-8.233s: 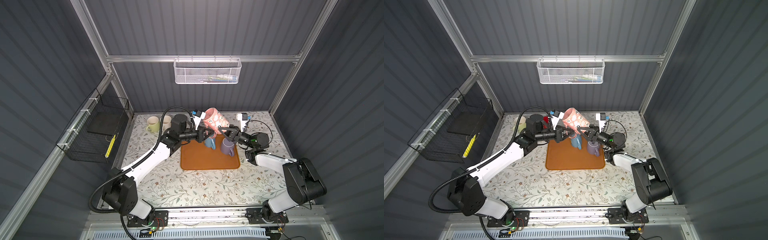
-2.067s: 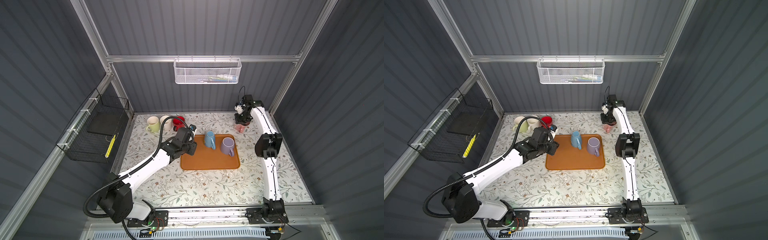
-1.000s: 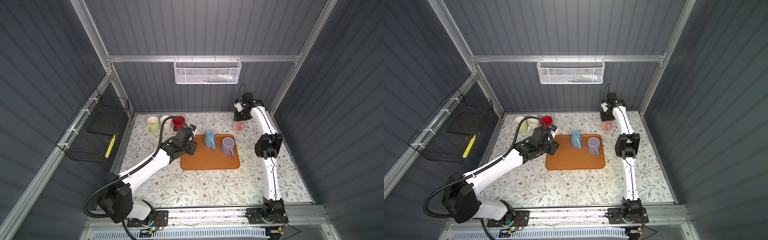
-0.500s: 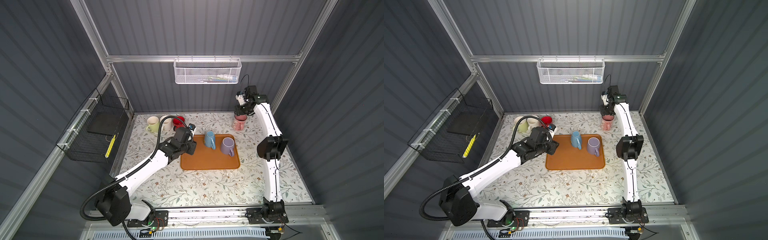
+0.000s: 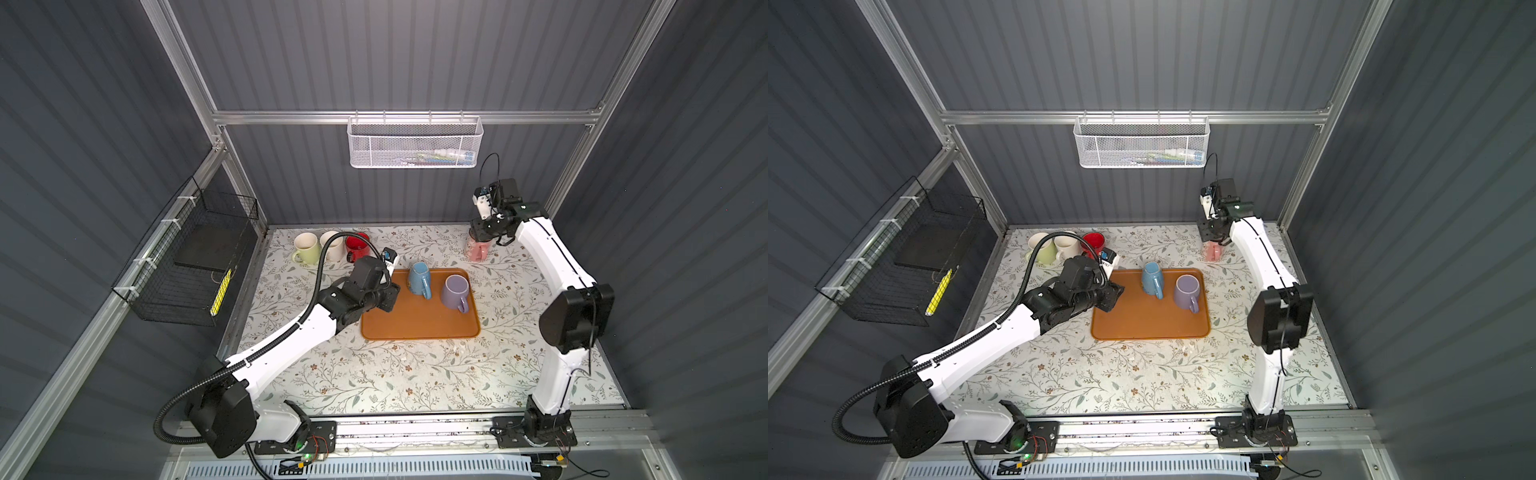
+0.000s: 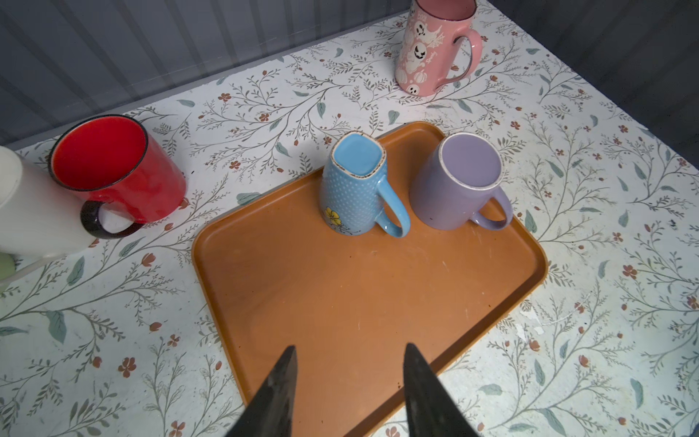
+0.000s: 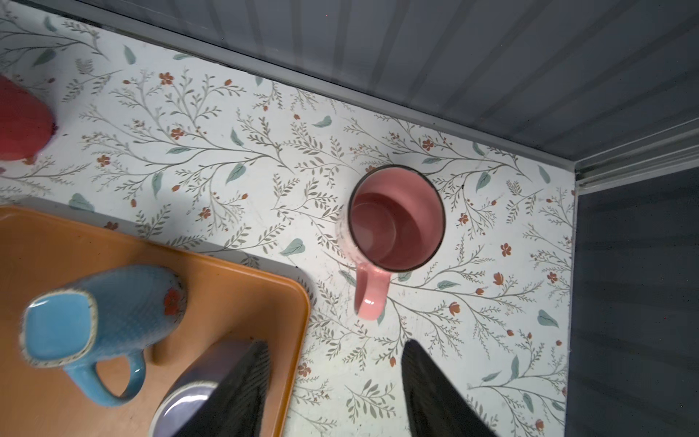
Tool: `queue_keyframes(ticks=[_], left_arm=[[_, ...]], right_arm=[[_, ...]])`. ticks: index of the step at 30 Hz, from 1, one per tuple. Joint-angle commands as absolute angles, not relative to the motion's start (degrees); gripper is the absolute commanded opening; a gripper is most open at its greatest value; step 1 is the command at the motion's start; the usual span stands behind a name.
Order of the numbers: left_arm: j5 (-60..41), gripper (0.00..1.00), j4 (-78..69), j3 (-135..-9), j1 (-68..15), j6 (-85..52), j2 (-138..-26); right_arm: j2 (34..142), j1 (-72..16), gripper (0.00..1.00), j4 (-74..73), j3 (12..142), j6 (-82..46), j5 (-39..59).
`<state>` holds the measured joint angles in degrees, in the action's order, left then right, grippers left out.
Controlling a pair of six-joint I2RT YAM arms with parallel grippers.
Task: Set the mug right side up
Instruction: 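Open the right gripper and lift it off the upright pink mug, then move the left gripper down over the blue mug while the right gripper draws back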
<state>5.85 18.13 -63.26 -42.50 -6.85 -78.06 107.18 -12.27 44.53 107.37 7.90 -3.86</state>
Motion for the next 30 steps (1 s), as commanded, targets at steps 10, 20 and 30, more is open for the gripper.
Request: queue_keyframes(ticks=[10,20,30], left_arm=[[7.76,0.47,11.83,-66.25,-47.44,-10.78,-84.71],[16.35,0.47,10.61,-70.80,-49.80,-25.04,-93.26],[19.90,0.47,12.77,-74.93,-51.15,-37.88,-99.97]], right_arm=[[73.86,-14.36,0.60,18.66,68.42,-0.40,-8.61],[55.73,-15.91,0.64,15.37,50.95,-10.44,-6.35],[54.78,-16.35,0.68,16.52,48.52,-12.28,-5.68]])
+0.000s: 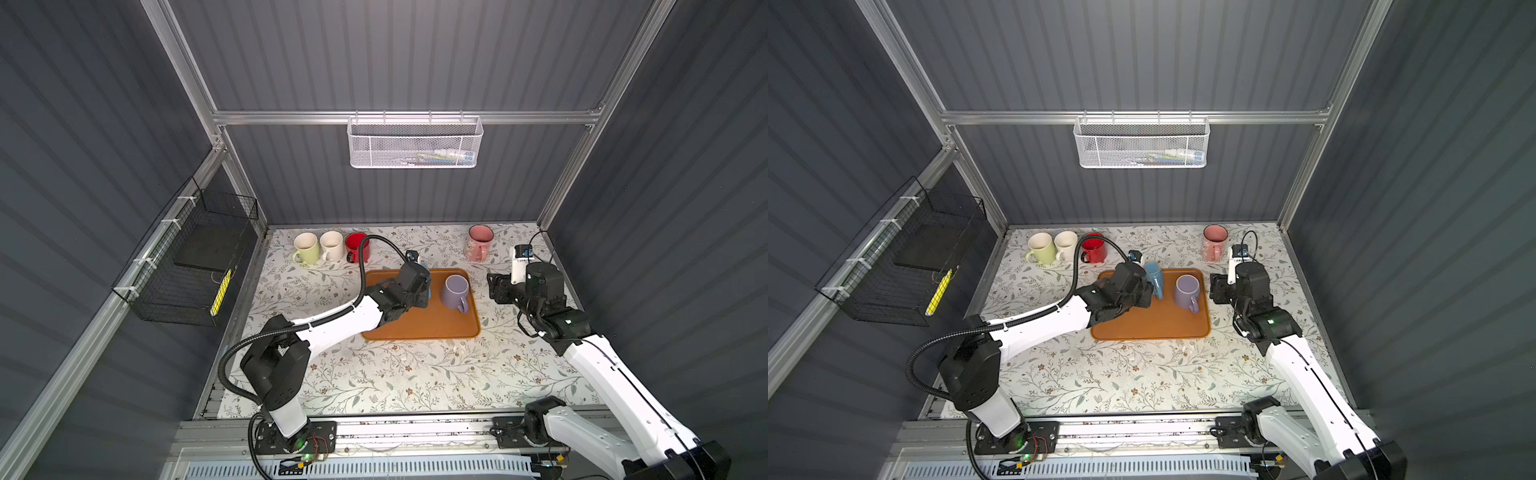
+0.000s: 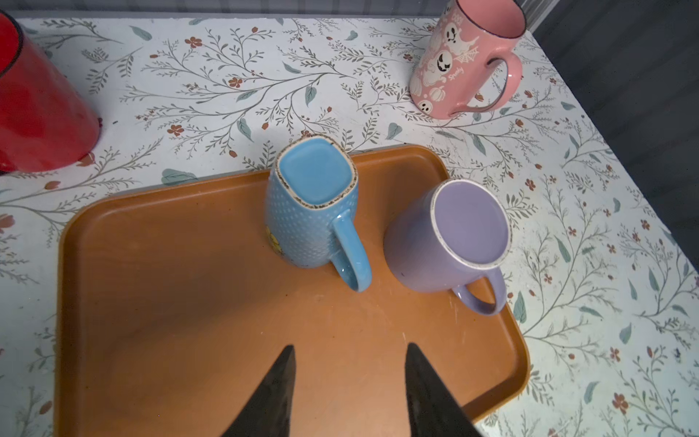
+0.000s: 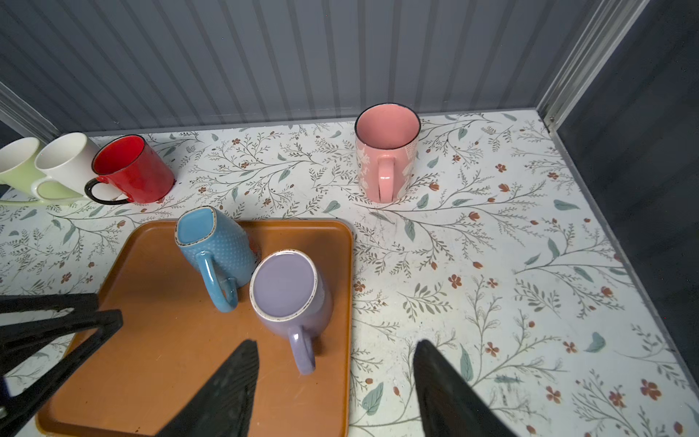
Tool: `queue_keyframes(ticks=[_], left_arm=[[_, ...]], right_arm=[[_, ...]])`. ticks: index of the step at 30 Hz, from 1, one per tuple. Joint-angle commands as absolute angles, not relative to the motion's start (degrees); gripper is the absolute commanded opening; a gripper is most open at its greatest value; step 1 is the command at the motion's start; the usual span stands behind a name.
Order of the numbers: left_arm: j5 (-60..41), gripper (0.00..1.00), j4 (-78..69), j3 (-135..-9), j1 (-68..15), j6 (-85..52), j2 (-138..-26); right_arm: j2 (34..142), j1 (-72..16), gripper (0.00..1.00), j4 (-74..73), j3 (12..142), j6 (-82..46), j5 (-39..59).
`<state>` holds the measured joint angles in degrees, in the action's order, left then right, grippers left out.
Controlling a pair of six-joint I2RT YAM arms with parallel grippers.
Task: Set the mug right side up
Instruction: 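Move the left gripper down over the blue mug while the right gripper draws back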
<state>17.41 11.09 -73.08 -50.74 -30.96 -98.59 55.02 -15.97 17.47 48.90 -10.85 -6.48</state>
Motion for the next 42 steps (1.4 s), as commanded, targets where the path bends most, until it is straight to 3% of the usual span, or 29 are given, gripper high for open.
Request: queue_keyframes(ticks=[1,19,42], left_arm=[[19.78,0.47,12.11,-74.73,-51.19,-40.03,-100.34],[21.57,0.51,22.15,-90.68,-53.73,-42.10,-114.81],[20.40,0.53,26.62,-99.56,-51.01,-44.91,-126.12]], right_arm=[[54.89,-16.34,0.68,16.25,48.45,-12.39,-5.42],[55.20,-16.44,0.72,14.70,46.29,-12.81,-4.38],[54.93,-16.36,0.72,12.83,44.12,-11.69,-3.70]])
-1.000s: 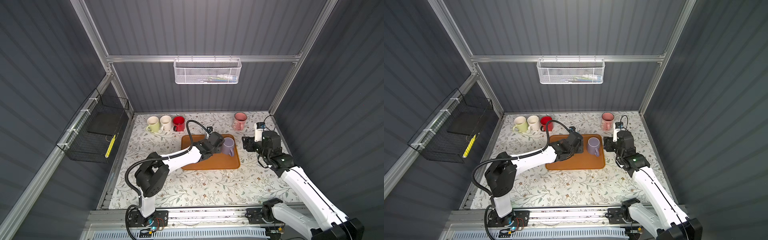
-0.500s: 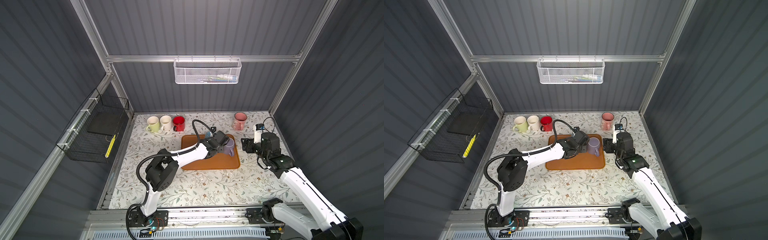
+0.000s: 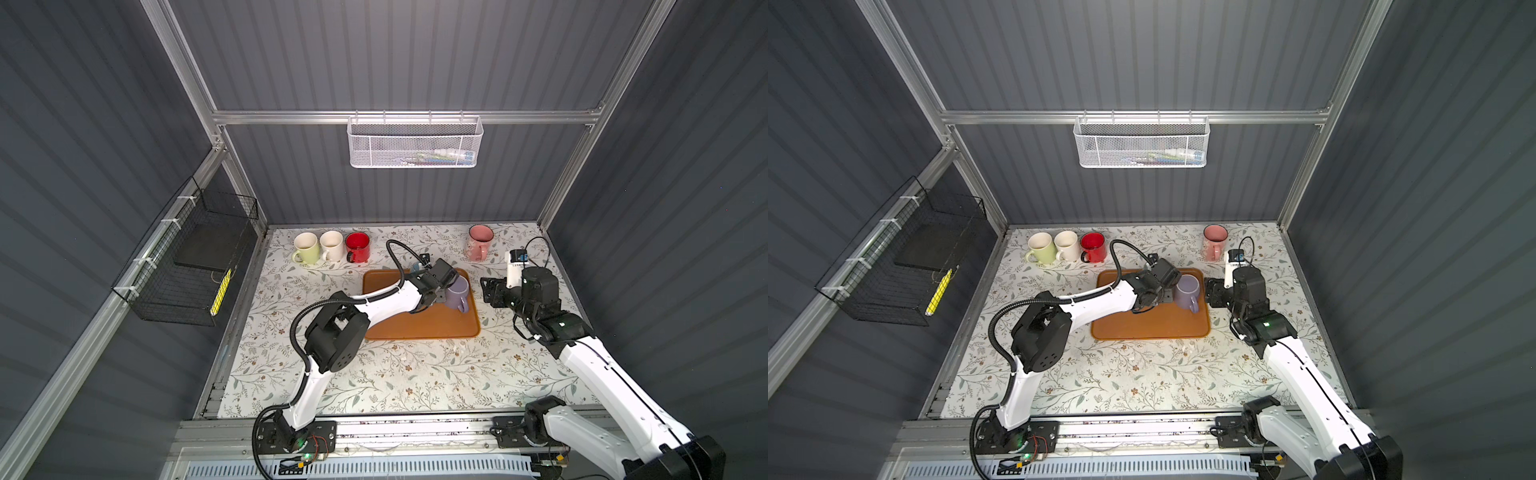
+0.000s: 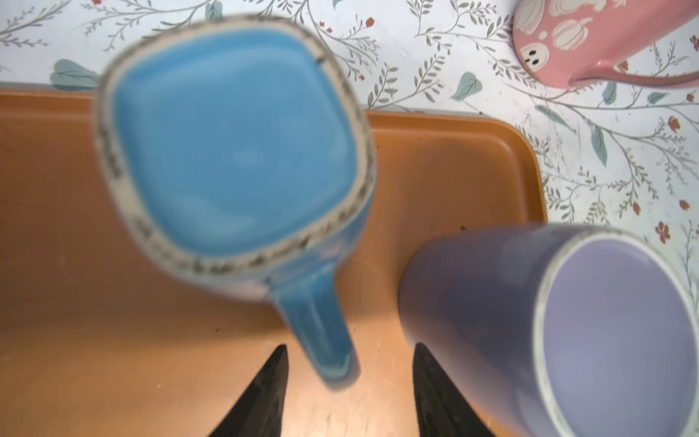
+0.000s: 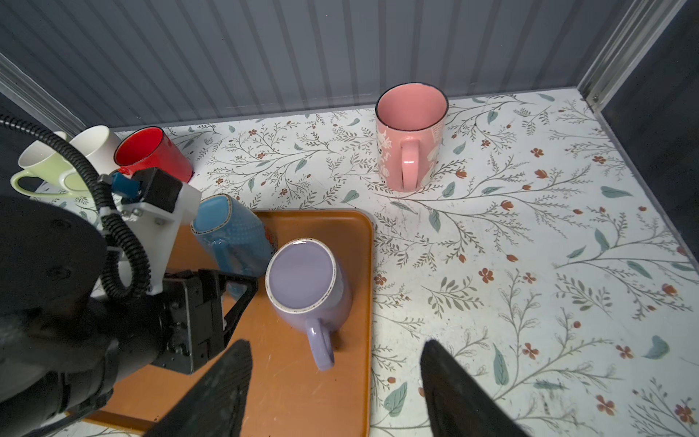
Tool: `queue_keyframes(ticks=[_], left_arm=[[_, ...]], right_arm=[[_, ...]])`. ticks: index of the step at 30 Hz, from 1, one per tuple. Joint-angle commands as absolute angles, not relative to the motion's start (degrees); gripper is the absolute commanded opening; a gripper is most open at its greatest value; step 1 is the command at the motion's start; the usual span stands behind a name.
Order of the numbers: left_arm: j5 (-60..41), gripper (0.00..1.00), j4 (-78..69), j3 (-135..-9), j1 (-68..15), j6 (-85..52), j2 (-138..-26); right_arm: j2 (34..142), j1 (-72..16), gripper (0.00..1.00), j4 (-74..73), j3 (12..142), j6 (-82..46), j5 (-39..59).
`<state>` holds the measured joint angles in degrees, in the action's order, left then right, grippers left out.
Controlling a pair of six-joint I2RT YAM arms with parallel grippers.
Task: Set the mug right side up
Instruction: 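Move the left gripper down over the blue mug while the right gripper draws back, then close the left gripper around the blue polka-dot mug's rim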
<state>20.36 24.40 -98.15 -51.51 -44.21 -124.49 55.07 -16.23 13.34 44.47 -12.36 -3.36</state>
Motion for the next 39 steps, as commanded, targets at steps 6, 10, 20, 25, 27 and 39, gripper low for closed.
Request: queue_keyframes(ticks=[6,10,20,25,27,39], left_arm=[[21.03,0.53,25.64,-96.14,-49.71,-45.88,-124.69],[20.99,0.52,25.40,-93.95,-48.79,-45.79,-123.14],[22.02,0.48,23.28,-87.38,-47.68,-45.82,-117.44],[20.15,0.49,19.30,-86.05,-47.59,-40.76,-115.60],[20.48,0.50,22.21,-88.52,-47.62,-39.15,-116.62],[19.78,0.52,24.94,-91.76,-47.49,-39.01,-120.52]], right_arm=[[54.76,-16.37,0.73,13.08,44.64,-11.07,-4.94],[54.93,-16.43,0.72,12.76,44.75,-11.68,-4.97],[56.25,-16.44,0.73,12.39,44.56,-13.23,-3.91],[56.34,-16.44,0.73,12.52,44.91,-13.09,-3.83],[56.34,-16.39,0.73,12.83,45.28,-13.12,-3.89],[56.14,-16.44,0.73,12.99,44.85,-12.92,-4.22]])
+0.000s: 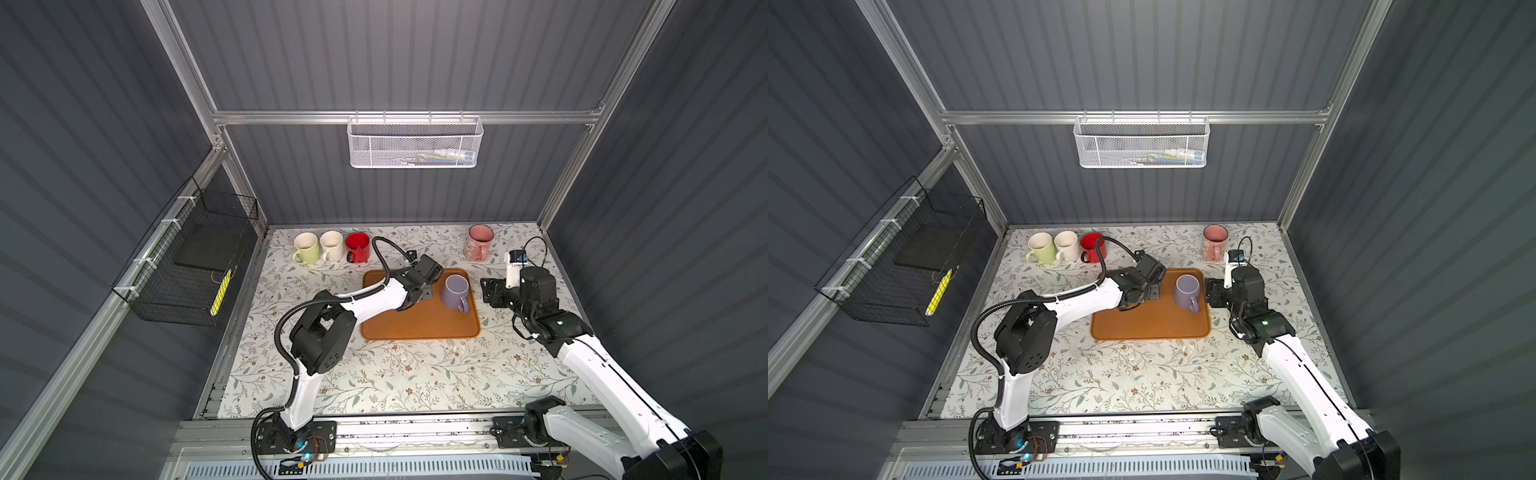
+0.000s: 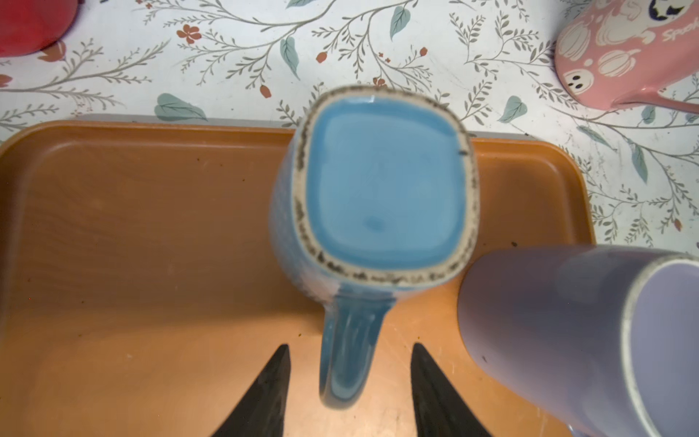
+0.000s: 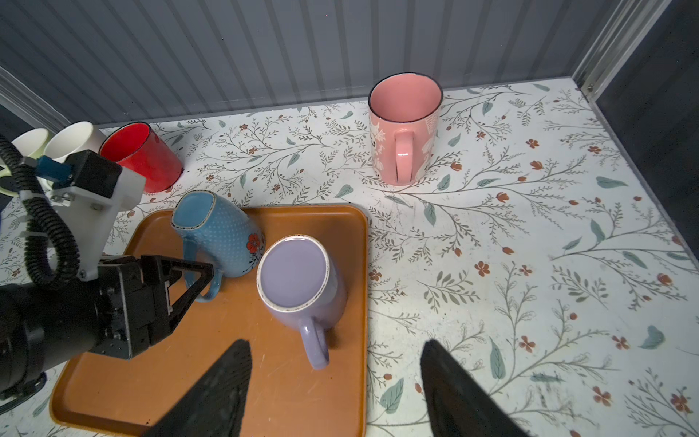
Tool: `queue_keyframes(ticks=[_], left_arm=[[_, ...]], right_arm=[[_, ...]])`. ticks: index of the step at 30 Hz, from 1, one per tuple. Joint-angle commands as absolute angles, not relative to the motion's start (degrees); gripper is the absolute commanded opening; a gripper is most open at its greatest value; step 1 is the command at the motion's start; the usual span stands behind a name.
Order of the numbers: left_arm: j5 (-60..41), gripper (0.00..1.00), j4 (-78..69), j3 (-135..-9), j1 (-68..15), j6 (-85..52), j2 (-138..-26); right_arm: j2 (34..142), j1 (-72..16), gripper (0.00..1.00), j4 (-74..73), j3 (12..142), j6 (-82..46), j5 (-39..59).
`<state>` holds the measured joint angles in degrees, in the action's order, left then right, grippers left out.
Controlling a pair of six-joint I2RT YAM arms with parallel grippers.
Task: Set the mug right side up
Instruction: 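Close the left gripper around the blue polka-dot mug's rim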
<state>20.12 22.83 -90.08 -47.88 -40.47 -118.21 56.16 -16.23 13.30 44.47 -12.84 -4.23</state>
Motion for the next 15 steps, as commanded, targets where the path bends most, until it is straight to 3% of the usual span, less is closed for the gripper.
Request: queue_keyframes(ticks=[1,15], left_arm=[[19.76,0.52,25.19,-92.29,-47.50,-38.78,-120.99],[18.45,0.51,27.41,-95.89,-47.51,-36.47,-125.32]], right_arm=[[56.16,-16.44,0.73,12.95,44.85,-12.93,-4.22],[57.30,-16.44,0.73,11.99,45.18,-12.48,-4.23]])
